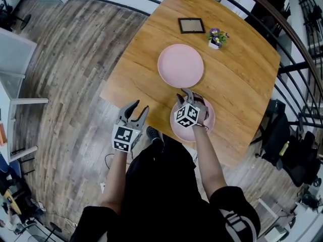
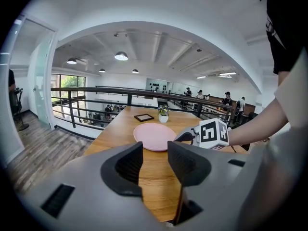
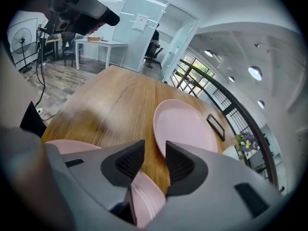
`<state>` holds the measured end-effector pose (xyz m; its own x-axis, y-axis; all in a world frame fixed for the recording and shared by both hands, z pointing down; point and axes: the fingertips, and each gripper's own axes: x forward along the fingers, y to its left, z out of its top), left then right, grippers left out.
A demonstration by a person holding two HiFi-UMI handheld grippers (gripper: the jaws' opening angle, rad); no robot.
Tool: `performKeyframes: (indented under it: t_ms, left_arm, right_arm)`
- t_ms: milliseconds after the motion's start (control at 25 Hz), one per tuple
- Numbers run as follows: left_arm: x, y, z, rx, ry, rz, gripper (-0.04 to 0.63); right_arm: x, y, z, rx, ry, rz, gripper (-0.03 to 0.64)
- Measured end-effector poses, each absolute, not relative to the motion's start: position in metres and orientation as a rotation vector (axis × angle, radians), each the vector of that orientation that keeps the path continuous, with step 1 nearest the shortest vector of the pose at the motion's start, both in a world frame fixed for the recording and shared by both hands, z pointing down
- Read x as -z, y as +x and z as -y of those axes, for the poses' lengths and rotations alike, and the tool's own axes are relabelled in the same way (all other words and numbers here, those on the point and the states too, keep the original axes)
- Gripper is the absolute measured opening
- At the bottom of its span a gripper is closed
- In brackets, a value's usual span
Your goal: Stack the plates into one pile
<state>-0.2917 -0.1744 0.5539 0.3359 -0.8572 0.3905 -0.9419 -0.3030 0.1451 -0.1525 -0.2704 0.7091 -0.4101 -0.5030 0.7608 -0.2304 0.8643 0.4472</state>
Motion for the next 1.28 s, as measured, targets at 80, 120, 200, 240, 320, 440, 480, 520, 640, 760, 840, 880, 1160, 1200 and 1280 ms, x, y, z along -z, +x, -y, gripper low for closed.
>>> performKeyframes:
  t_ms: [80,120,200,240,320,440,480,520,640,760,840,880,1160,1200,1280]
  left_arm:
    - [-0.556,-0.293,0.177,-0.342,2.253,1.599,0.170]
    - [-0.557,-0.294,0.179,-0.343,2.248,1.602,0.170]
    - [-0.559,-0.297,0.181,-0.346,2.236,1.606,0.170]
    - [-0.560,-0.298,0.183,-0.347,2.230,1.606,0.170]
    - [-0.562,-0.299,0.185,-0.351,2.224,1.603,0.170]
    - [-0.566,-0.300,0.191,-0.360,2.215,1.602,0.170]
    - [-0.568,-0.300,0.193,-0.361,2.211,1.603,0.170]
    - [-0.569,-0.301,0.195,-0.362,2.208,1.604,0.170]
    - [-0.571,-0.301,0.197,-0.365,2.201,1.607,0.170]
    - [-0.572,-0.301,0.198,-0.371,2.194,1.612,0.170]
    - [-0.572,-0.302,0.198,-0.375,2.189,1.617,0.170]
    - [-0.572,-0.302,0.198,-0.376,2.187,1.619,0.170]
    - [-0.577,-0.305,0.191,-0.373,2.160,1.628,0.170]
    - [-0.576,-0.305,0.190,-0.372,2.161,1.631,0.170]
    - [-0.572,-0.306,0.190,-0.366,2.168,1.638,0.170]
  right_arm:
    - [-0.714,-0.152,0.274,0.341,0.518,1.995,0.144]
    - [-0.716,-0.153,0.275,0.345,0.509,1.990,0.144]
    - [-0.721,-0.155,0.278,0.342,0.488,1.988,0.144]
    - [-0.724,-0.157,0.280,0.337,0.476,1.986,0.146]
    - [-0.730,-0.160,0.283,0.336,0.454,1.976,0.146]
    - [-0.735,-0.165,0.290,0.352,0.427,1.967,0.141]
    - [-0.737,-0.166,0.292,0.359,0.418,1.966,0.141]
    - [-0.739,-0.168,0.294,0.365,0.410,1.965,0.141]
    - [-0.743,-0.171,0.297,0.378,0.388,1.957,0.138]
    - [-0.748,-0.173,0.298,0.398,0.363,1.944,0.115]
    - [-0.752,-0.174,0.297,0.404,0.342,1.937,0.104]
    - [-0.753,-0.175,0.297,0.402,0.331,1.935,0.092]
    - [-0.757,-0.176,0.293,0.467,0.286,1.891,0.035]
    - [-0.754,-0.177,0.293,0.489,0.285,1.887,0.032]
    - [-0.747,-0.180,0.294,0.516,0.291,1.891,0.024]
